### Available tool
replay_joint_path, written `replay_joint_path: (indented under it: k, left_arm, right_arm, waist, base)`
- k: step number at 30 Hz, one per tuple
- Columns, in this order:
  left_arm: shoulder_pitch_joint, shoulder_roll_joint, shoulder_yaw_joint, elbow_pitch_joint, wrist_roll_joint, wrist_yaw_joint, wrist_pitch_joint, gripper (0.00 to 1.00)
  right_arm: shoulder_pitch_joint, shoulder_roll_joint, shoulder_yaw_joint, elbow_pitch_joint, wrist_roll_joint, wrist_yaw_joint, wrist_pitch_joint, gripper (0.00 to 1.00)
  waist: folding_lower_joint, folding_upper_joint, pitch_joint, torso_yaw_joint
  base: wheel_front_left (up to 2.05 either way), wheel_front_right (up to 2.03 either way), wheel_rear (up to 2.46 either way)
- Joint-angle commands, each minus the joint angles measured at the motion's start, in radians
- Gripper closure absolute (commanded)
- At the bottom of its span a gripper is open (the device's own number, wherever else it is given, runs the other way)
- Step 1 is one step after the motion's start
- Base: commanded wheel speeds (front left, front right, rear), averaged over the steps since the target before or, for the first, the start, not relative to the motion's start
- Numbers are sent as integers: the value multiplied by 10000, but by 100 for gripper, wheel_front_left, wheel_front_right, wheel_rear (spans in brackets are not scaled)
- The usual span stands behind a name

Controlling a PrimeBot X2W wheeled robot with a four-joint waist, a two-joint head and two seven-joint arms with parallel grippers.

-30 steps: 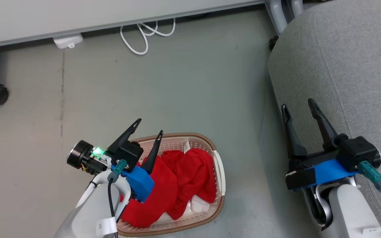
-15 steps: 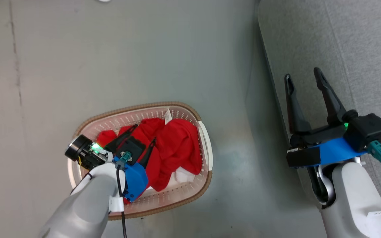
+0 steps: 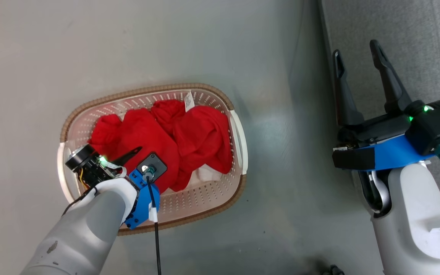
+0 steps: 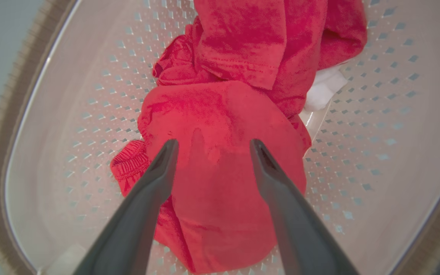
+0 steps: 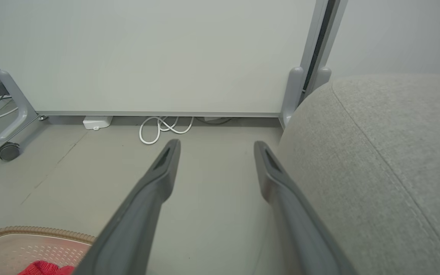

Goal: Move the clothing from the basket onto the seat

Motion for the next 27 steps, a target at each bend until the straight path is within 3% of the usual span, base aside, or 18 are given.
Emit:
replay_joint_path:
  k: [1,13,27]
  left_arm:
    - [-275,63,-209,89,-62,-12,252,0]
    - [-1277,342,-1346,333,-142,-13,1734,0]
    - [-2462,605,-1963,381,-102,-12,2220,0]
  right_arm:
    - [-235,-38,0,-91,-57,4,-39,0]
    - [-543,-38,-249,-621,-297,4,-39,0]
    - [-529,-38,-433,-1542,-337,4,-39,0]
  waist:
    - [-1,0,391,-23]
    - [-1,0,1684,-117]
    - [-1,0,3181,-200]
  base:
    - [0,0,0]
    - [0,0,0]
    - [0,0,0]
